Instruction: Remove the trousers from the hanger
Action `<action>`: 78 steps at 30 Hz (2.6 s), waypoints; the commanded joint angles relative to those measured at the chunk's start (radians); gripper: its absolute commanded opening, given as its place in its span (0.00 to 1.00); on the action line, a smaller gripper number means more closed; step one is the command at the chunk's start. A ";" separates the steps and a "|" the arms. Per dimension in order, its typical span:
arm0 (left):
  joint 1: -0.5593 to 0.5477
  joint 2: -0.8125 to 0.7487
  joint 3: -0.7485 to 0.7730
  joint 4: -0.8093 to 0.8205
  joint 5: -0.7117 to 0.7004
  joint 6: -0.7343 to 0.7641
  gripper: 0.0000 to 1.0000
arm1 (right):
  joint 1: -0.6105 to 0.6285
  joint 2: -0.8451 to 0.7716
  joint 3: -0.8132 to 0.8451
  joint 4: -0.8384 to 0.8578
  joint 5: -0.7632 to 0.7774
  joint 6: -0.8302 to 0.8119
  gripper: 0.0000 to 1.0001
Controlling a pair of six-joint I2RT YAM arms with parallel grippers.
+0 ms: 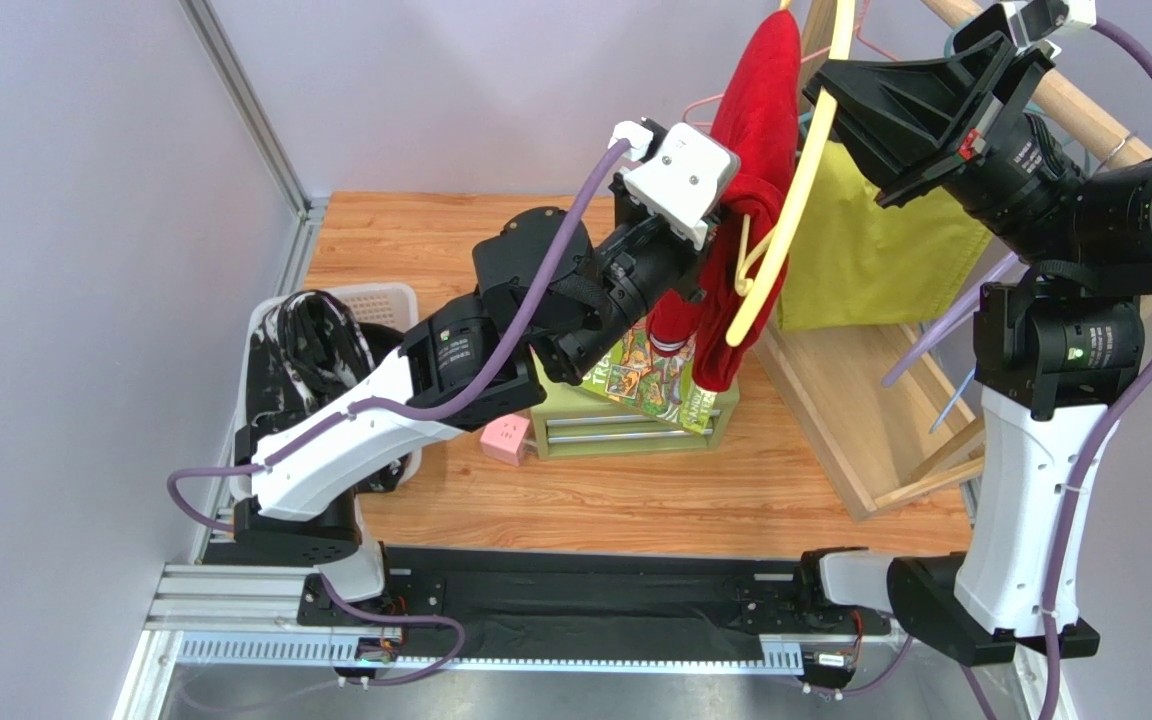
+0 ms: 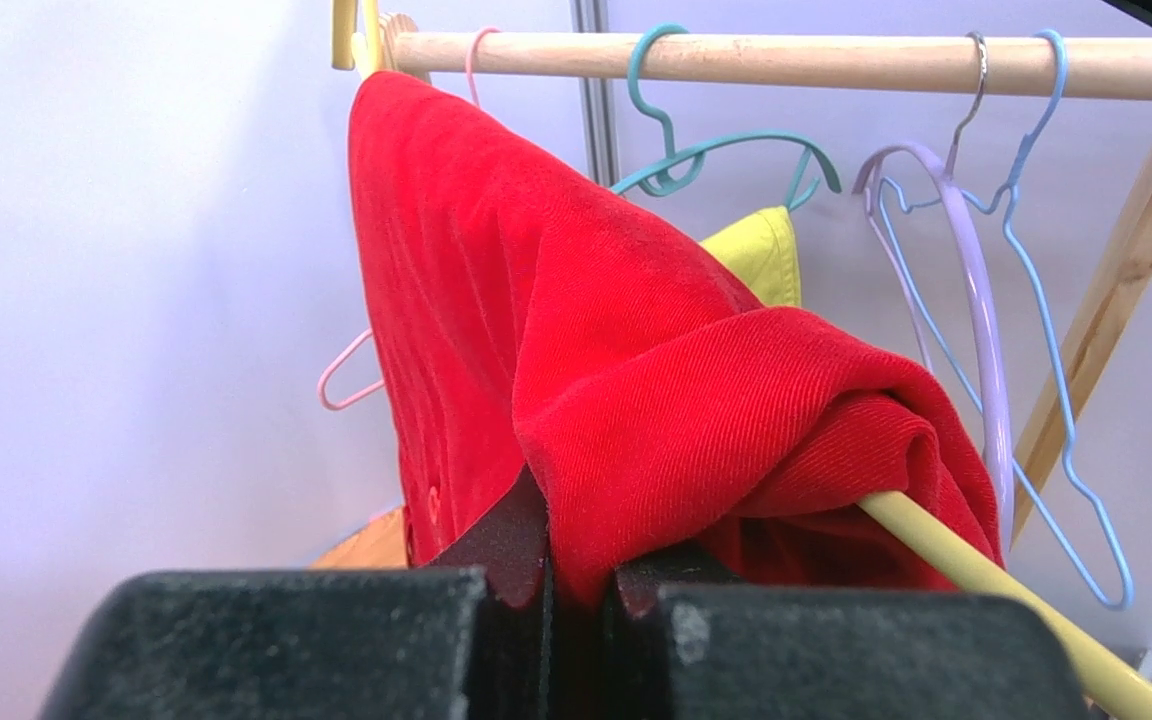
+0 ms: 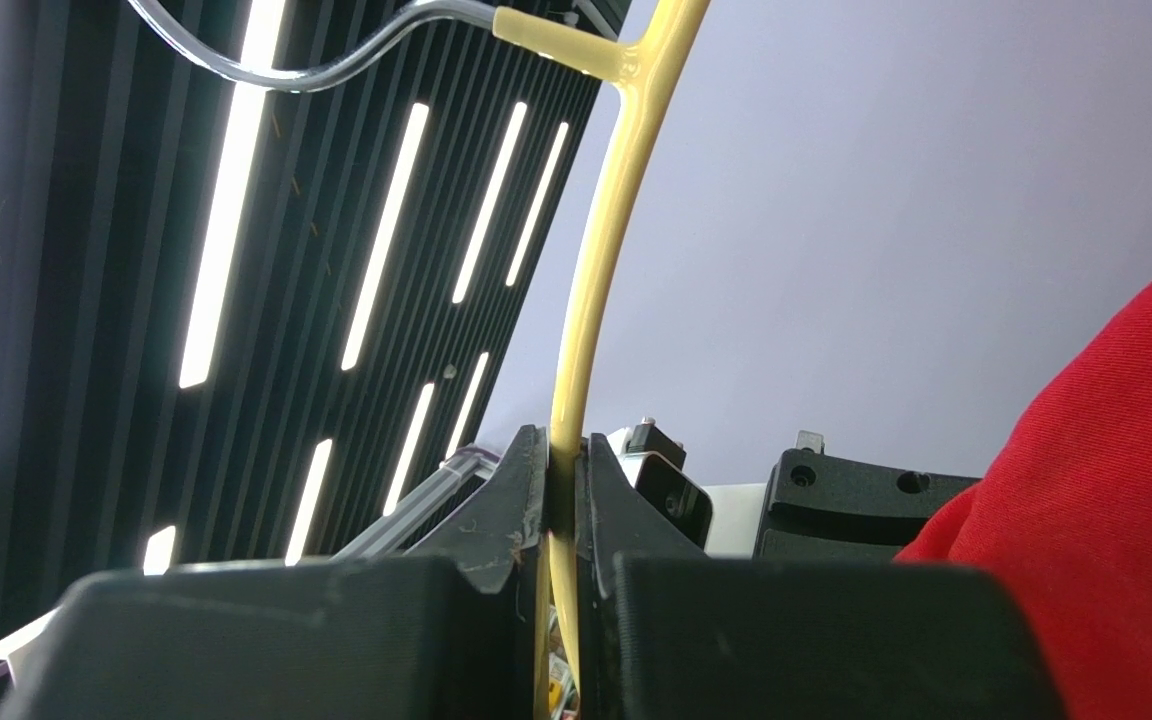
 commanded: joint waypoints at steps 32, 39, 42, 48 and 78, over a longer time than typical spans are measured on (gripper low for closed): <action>-0.013 -0.133 0.363 0.536 0.213 0.456 0.00 | 0.015 -0.115 -0.209 -0.109 -0.181 -0.301 0.00; -0.013 -0.141 0.380 0.616 0.224 0.549 0.00 | 0.049 -0.125 -0.293 -0.212 -0.180 -0.448 0.00; -0.013 -0.158 0.366 0.599 0.184 0.624 0.00 | 0.049 -0.106 -0.275 -0.247 -0.184 -0.493 0.00; 0.055 -0.231 0.204 0.563 -0.043 0.791 0.00 | 0.049 -0.046 -0.217 -0.203 -0.180 -0.475 0.00; 0.912 -0.682 -0.382 -0.100 -0.634 0.375 0.00 | 0.124 0.105 -0.218 -0.044 -0.276 -0.438 0.00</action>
